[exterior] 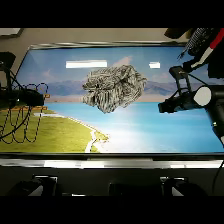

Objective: Fold the clothes and pants, and hang the long-sleeved shirts on hangers.

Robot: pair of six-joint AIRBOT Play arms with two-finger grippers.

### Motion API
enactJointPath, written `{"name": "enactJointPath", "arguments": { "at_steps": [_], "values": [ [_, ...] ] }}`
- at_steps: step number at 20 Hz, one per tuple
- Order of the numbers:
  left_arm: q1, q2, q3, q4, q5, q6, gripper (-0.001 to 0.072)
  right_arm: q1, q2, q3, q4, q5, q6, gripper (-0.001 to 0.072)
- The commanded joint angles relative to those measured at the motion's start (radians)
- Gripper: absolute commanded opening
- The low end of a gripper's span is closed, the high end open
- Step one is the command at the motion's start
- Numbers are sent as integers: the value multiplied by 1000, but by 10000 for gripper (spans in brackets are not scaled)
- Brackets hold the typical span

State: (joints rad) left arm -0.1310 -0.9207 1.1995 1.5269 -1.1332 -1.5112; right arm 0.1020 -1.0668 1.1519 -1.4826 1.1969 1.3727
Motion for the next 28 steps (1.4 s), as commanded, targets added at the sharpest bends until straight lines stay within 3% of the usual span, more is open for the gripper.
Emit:
{"name": "enactJointPath", "arguments": {
  "at_steps": [1, 13, 14, 15, 16, 17, 19, 22, 24, 28],
  "values": [
    [1, 0, 0, 0, 0, 0, 23, 1, 1, 0, 0, 0, 0, 30],
    [1, 0, 0, 0, 0, -6, 31, 1, 1, 0, 0, 0, 0, 30],
    [1, -2, 0, 0, 1, -67, 157, 1, 1, 0, 0, 0, 0, 30],
    [1, -14, -2, 0, -1, -155, 609, 1, 1, 0, 0, 0, 0, 30],
    [3, -39, -5, -3, -3, -237, 714, 1, 1, 0, 0, 0, 0, 30],
    [13, -73, -12, -39, -1, -248, 713, 1, 1, 0, 0, 0, 0, 30],
    [64, -185, -39, -283, 44, -238, 712, 1, 1, 0, 0, 0, 0, 30],
    [122, -413, -50, -713, 167, -41, 713, 1, 1, 0, 1, 0, 1, 30],
    [124, -551, -40, -916, 244, 82, 713, 1, 1, 0, 13, 0, 6, 30],
    [84, -752, 13, -982, 336, 114, 714, 1, 1, 0, 35, 0, 8, 30]
  ]
}}
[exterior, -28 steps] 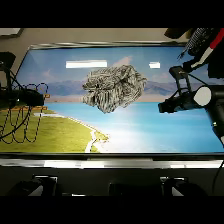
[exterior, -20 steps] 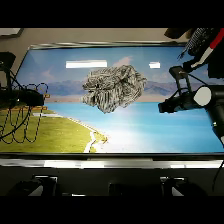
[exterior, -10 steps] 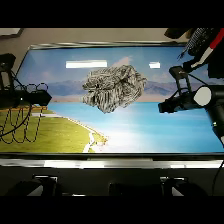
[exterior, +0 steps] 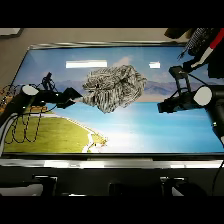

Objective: Fold the clothes and pants, and hang the long-sleeved shirts on hangers.

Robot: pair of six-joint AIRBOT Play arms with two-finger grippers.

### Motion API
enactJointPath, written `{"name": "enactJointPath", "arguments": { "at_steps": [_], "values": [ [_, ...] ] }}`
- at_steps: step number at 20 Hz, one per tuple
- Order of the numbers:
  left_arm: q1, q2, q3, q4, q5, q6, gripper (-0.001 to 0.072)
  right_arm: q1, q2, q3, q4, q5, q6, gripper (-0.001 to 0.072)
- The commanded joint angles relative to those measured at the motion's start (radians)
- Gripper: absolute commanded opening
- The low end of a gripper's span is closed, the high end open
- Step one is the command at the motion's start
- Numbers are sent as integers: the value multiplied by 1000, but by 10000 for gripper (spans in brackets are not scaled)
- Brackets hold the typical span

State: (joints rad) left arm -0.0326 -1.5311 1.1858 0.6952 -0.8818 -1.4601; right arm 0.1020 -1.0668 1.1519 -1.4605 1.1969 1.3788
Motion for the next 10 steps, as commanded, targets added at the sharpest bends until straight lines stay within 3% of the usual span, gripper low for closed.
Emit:
{"name": "enactJointPath", "arguments": {
  "at_steps": [1, 2, 3, 4, 5, 6, 7, 8, 9, 10],
  "values": [
    [-21, -171, 37, -158, 106, 63, 713, 1, 1, 0, 13, 0, 2, 30],
    [-26, -189, 42, -169, 129, 63, 713, 1, 1, 0, 13, 0, 3, 33],
    [-28, -198, 42, -180, 152, 63, 707, 1, 1, 0, 13, -1, 5, 127],
    [-28, -202, 42, -182, 170, 63, 540, 1, 0, -3, 10, -21, 30, 354],
    [-26, -202, 42, -182, 175, 63, 151, 1, -4, -14, -13, -82, 111, 434],
    [-24, -201, 42, -183, 176, 62, 25, 0, -13, -31, -45, -158, 244, 461],
    [-21, -201, 42, -183, 175, 63, 23, 0, -36, -50, -69, -249, 403, 634],
    [-19, -202, 42, -183, 172, 62, 23, 0, -80, -60, -71, -327, 552, 682],
    [-17, -202, 42, -183, 166, 62, 23, 0, -135, -59, -45, -378, 686, 682],
    [-17, -202, 42, -183, 165, 63, 23, 0, -196, -59, 33, -424, 755, 683]
  ]
}}
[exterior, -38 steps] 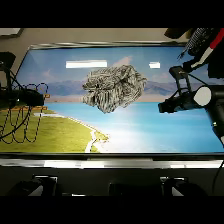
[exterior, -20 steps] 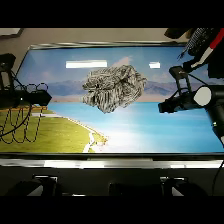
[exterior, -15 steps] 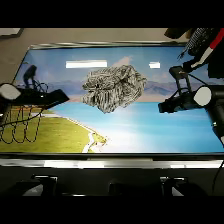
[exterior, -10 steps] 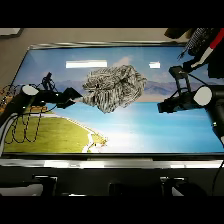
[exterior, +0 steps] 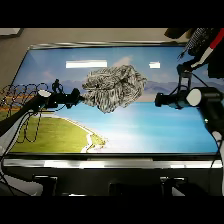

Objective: Fold the clothes and pants, and hang the long-sleeved shirts on hangers.

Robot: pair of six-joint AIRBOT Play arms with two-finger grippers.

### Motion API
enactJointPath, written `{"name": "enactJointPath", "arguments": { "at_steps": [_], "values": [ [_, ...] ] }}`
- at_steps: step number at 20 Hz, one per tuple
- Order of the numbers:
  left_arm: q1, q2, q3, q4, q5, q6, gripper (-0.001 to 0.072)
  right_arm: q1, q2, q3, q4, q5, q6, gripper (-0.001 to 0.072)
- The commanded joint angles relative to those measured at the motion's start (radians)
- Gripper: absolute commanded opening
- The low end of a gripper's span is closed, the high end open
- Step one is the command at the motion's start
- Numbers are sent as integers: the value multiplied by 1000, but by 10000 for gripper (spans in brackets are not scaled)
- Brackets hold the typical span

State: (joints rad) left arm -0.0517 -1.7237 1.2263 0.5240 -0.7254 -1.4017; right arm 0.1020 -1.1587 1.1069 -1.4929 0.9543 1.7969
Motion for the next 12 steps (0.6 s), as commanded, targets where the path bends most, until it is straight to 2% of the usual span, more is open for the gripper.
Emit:
{"name": "enactJointPath", "arguments": {
  "at_steps": [1, 4, 6, 8, 12],
  "values": [
    [2, -9, 2, -12, 9, 4, 23, 0, -172, -14, 211, -233, 304, 686],
    [2, -9, 2, -12, 9, 4, 23, 0, -372, -1, 772, -279, -97, 691],
    [2, -9, 2, -12, 9, 4, 23, 0, -474, 8, 1022, -274, -288, 692],
    [2, -9, 2, -12, 9, 4, 23, 0, -541, 8, 1146, -298, -369, 689],
    [2, -9, 2, -12, 9, 4, 24, 2, -585, 8, 1175, -362, -391, 672]
  ]
}}
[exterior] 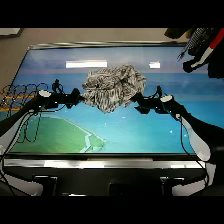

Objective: Fold the clothes and pants, and hang the long-sleeved shirts on hangers.

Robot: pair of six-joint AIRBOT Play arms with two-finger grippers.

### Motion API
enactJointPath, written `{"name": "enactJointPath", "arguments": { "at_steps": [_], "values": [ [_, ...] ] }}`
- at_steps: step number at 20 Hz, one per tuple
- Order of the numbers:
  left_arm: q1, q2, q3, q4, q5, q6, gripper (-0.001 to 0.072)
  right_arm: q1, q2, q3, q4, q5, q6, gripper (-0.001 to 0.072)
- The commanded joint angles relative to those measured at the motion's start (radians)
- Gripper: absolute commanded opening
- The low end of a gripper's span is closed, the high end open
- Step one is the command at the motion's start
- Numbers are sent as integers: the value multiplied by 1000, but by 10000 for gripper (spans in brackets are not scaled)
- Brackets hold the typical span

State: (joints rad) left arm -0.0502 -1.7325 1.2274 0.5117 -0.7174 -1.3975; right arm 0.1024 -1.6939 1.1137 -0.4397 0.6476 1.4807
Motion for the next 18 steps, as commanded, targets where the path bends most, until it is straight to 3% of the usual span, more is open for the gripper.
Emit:
{"name": "enactJointPath", "arguments": {
  "at_steps": [1, 3, 5, 6, 8, 9, 14, 18],
  "values": [
    [1, 0, 1, 0, 0, 0, 24, 2, -50, 1, 127, -82, -75, 655],
    [1, 0, 1, 0, 0, 0, 24, 3, -51, 1, 160, -147, -75, 650],
    [1, 0, 1, 0, 1, 0, 23, 3, -51, 1, 183, -172, -75, 559],
    [1, 0, 1, 0, 1, 0, 23, 3, -51, 1, 185, -167, -77, 436],
    [2, 1, 1, 0, -2, 1, 24, 3, -49, 3, 188, -138, -128, 97],
    [7, 6, 1, 0, -21, 11, 23, -1, -47, 10, 190, -101, -156, 31],
    [55, 110, 47, 5, -118, 11, 21, -15, 134, 23, 164, -89, -221, 28],
    [74, 242, 263, 53, -257, 11, 21, -130, 405, 45, 21, -18, -87, 27]
  ]
}}
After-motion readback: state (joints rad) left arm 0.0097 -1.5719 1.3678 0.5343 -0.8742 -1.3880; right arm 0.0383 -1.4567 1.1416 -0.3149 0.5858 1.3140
